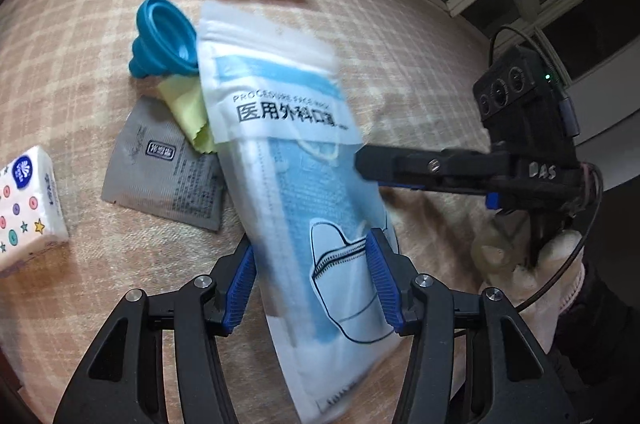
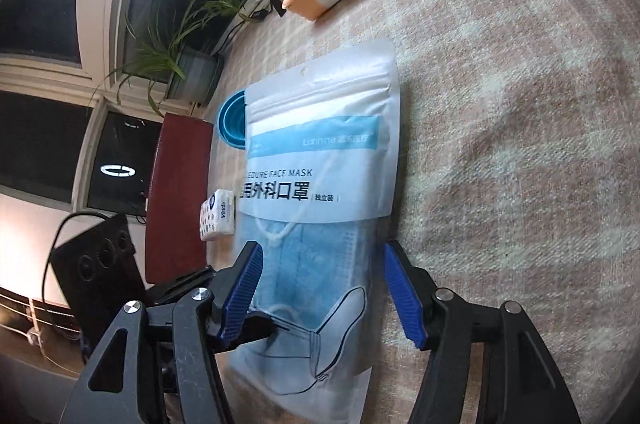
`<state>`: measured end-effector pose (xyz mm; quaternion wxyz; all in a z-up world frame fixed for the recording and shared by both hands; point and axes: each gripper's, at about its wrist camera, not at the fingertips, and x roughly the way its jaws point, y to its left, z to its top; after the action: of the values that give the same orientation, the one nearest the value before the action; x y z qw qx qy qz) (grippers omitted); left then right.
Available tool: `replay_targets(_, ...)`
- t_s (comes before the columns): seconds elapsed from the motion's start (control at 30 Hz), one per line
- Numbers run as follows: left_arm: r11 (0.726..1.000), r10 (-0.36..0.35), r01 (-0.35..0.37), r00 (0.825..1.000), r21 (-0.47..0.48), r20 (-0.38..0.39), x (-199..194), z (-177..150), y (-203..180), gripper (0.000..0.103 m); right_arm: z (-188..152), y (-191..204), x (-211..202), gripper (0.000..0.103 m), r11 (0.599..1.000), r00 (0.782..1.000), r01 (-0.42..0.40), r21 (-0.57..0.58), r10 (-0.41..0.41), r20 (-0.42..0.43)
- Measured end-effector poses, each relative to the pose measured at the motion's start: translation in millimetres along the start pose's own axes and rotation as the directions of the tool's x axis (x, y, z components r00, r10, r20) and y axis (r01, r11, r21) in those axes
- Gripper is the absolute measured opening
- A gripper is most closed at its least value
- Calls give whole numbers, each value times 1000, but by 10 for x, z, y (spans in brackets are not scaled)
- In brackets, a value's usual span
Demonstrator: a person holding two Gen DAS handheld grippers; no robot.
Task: Organize soft objects
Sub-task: 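Lift the white mask bag with the left tool and carry it over the box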
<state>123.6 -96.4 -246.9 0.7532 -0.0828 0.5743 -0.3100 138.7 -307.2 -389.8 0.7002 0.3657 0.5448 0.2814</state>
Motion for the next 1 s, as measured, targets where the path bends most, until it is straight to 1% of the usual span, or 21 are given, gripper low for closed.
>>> replay_targets(0.03, 1000, -2, 2, 1000, 1, 3, -12, 3, -6, 52, -4, -5, 15, 50, 1000, 1000, -5, 5, 5, -11)
replay_targets(0.1, 1000, 6, -6, 1000, 0, 10, -18, 25, -10, 52, -30, -27, 41, 46, 1000, 999, -16, 15, 17, -29)
replay_targets(0.13, 1000, 11, -11, 1000, -1, 15, -19, 32, -13, 50, -49, -32, 48, 45, 1000, 999, -22, 17, 22, -33)
replay_targets(0.3, 1000, -9, 10, 999, -16, 35, -65, 33, 2, 47, -72, -17, 48, 44, 999, 999, -36, 29, 37, -31)
replay_targets(0.43, 999, -25, 27, 998, -21, 61, -175, 34, 2, 46, -65, 63, -3, 44, 998, 998, -53, 18, 53, -23)
replay_targets(0.63, 999, -36, 38, 994, -17, 107, -394, 49, -15, 46, -25, 286, -53, 44, 997, 997, -73, -13, 73, -7)
replay_targets(0.8, 999, -48, 51, 987, -14, 156, -605, 62, 2, 46, 2, 480, -88, 44, 995, 996, -87, -42, 87, 2)
replay_targets(1.0, 998, -46, 51, 977, -20, 207, -839, 65, 70, 46, 53, 731, -69, 44, 993, 995, -94, -77, 95, 6)
